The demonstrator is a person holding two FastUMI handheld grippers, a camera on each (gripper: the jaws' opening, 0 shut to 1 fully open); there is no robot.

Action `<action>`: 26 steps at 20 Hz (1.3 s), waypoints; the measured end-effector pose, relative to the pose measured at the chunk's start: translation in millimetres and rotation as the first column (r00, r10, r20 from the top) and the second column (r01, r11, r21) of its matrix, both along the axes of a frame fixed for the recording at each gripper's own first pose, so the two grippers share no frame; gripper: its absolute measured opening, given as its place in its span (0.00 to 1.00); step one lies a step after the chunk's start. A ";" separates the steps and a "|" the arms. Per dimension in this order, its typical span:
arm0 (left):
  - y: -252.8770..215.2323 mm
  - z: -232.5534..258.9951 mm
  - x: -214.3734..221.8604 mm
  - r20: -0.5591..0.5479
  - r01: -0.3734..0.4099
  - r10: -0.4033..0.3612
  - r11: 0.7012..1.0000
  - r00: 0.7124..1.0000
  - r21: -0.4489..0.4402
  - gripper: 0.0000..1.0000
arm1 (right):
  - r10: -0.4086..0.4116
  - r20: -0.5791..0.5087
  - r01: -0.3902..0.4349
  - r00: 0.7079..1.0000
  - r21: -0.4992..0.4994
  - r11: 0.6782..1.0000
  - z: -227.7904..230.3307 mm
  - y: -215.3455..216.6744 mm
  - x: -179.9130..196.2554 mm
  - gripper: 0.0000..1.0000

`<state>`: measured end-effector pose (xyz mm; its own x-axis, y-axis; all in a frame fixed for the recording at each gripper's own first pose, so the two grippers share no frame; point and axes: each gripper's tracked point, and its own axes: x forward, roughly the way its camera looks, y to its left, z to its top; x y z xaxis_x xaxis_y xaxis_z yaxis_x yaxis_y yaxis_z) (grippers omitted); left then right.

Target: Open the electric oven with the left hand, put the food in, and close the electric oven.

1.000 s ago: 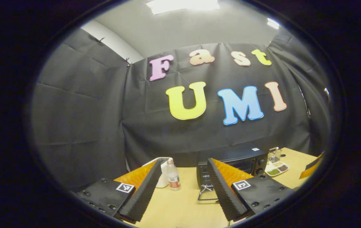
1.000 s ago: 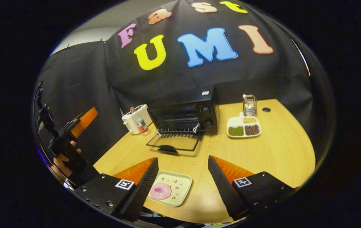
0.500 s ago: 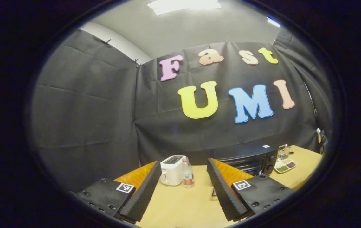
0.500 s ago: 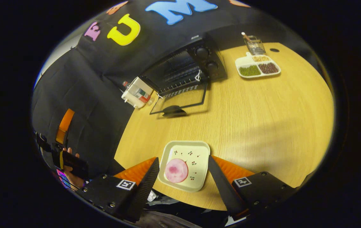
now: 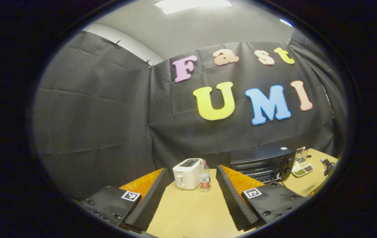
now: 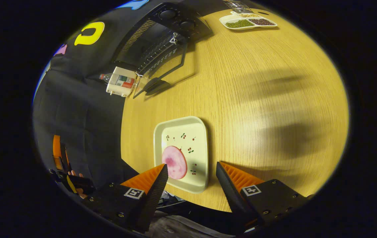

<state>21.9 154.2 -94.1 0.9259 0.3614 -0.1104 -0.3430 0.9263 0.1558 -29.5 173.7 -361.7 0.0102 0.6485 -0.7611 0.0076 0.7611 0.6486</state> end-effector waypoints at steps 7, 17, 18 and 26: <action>6.3 -6.2 -3.4 -0.008 -0.020 0.020 1.000 1.000 -0.022 0.97 | -0.032 -0.064 0.027 0.997 -0.073 0.997 -22.6 -8.7 -0.4 0.36; 4.0 -3.0 2.7 0.006 -0.003 0.003 0.999 1.000 -0.032 1.00 | -0.124 -0.051 0.123 0.991 -0.017 0.992 -4.7 -2.9 4.7 0.01; 3.8 -3.0 2.8 0.006 -0.002 0.003 0.999 1.000 -0.038 1.00 | -0.131 -0.050 0.131 0.990 -0.004 0.991 0.5 -0.1 6.9 0.01; 4.3 -5.2 6.4 -0.002 0.008 -0.008 0.998 1.000 -0.069 0.90 | -0.285 -0.012 0.285 0.958 0.036 0.958 39.9 31.3 47.2 0.01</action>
<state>28.3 158.4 -99.2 0.9284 0.3455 -0.1370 -0.3353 0.9376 0.0921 17.7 205.1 -321.7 0.1935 0.6473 -0.7372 0.2253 0.7020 0.6756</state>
